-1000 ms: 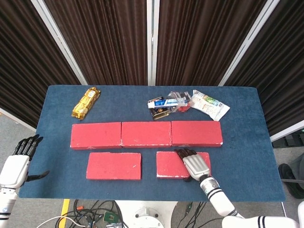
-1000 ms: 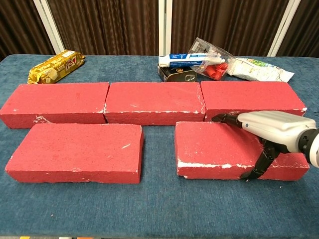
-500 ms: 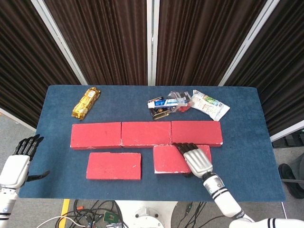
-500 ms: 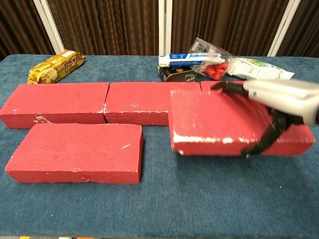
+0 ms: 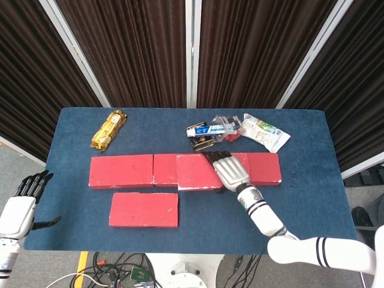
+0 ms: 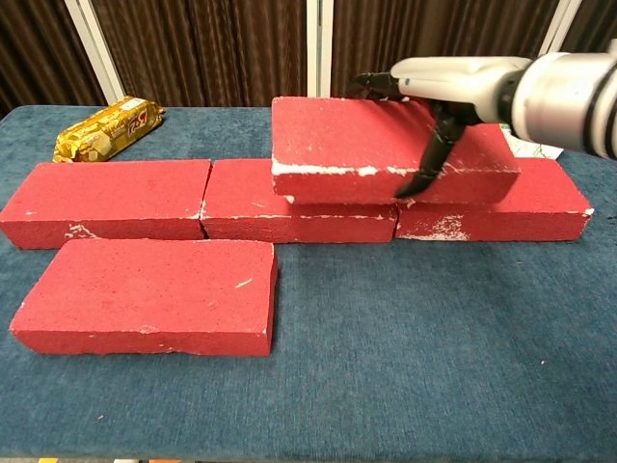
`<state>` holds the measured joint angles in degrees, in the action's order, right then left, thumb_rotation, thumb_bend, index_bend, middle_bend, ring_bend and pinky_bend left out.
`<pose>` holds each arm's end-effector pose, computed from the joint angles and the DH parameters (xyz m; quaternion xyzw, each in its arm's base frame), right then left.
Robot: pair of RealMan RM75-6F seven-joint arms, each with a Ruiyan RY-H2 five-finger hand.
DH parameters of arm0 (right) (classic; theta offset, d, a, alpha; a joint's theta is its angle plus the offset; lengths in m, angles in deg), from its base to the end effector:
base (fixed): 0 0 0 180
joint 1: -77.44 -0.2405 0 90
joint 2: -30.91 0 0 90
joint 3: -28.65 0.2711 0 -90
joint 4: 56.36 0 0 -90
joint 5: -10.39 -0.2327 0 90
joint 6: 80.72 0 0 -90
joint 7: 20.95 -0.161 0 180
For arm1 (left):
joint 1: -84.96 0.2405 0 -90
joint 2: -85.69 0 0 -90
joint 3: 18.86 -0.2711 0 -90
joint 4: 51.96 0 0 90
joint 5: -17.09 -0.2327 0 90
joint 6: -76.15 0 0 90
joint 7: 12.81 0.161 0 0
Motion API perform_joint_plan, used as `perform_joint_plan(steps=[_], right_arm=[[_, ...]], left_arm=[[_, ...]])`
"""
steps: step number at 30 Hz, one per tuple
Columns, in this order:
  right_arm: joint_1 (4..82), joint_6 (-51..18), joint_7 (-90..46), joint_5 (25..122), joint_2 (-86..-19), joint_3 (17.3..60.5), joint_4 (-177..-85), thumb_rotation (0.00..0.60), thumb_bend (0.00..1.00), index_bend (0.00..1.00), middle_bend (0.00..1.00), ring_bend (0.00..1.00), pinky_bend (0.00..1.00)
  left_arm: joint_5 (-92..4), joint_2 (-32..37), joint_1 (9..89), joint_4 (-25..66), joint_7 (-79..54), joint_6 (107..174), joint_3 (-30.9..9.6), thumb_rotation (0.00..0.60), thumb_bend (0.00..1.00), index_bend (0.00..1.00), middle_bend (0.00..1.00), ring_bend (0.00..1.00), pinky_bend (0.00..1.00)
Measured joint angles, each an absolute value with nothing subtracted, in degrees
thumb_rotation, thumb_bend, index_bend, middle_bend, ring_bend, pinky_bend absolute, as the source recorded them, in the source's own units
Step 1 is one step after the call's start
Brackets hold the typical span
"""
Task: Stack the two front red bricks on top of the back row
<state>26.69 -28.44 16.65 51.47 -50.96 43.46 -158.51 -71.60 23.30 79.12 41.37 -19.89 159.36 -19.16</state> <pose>-0.0820 -0.3672 -0.0258 0.7681 -0.3980 0.3260 0.3813 -0.3295 0.1930 0.1374 -0.6048 -0.4310 -0.4047 0.5335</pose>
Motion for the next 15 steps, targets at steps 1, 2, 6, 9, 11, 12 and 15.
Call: perform_joint_plan(steps=[1,2,6,9,11,12,15], right_arm=[[25.6,-29.1,16.7,50.3,-51.6,43.7,-156.9,0.600,0.10,0.00,0.11,0.12,0.31],[24.8,-29.6,16.8,49.5,-52.1,43.8,-155.7,0.600,0.10,0.00,0.11,0.12,0.31],[21.8,-32.2,16.4,47.0,-53.9,44.0,-151.1,0.600,0.10,0.00,0.11,0.11,0.30],[20.2,-34.1,15.8,44.8,-54.9,43.9,-148.2,0.600,0.10,0.00,0.11,0.11,0.30],[19.1,-35.2,15.2,43.1,-55.5,43.7,-146.7,0.600,0.10,0.00,0.11,0.11,0.30],[18.6,-35.5,15.0,42.6,-55.8,43.4,-146.0,0.600,0.10,0.00,0.11,0.10,0.30],[17.4,-35.9,14.6,41.3,-56.5,42.5,-144.7,0.600,0.10,0.00,0.10,0.10,0.29]], left_arm=[[-71.6,23.4,79.1,41.3,-19.9,159.3,-19.1,0.600,0.05,0.00,0.00,0.00,0.00],[-71.5,23.4,79.1,41.3,-20.0,159.3,-19.1,0.600,0.05,0.00,0.00,0.00,0.00],[-71.4,23.7,79.1,41.2,-20.4,159.2,-19.1,0.600,0.05,0.00,0.00,0.00,0.00],[-71.3,23.7,79.1,41.1,-20.6,159.1,-19.2,0.600,0.05,0.00,0.00,0.00,0.00],[-71.3,23.8,79.1,41.0,-20.8,158.9,-19.2,0.600,0.05,0.00,0.00,0.00,0.00],[-71.2,23.8,79.1,40.9,-20.8,158.9,-19.2,0.600,0.05,0.00,0.00,0.00,0.00],[-71.1,23.8,79.1,40.7,-21.2,158.8,-19.1,0.600,0.05,0.00,0.00,0.00,0.00]])
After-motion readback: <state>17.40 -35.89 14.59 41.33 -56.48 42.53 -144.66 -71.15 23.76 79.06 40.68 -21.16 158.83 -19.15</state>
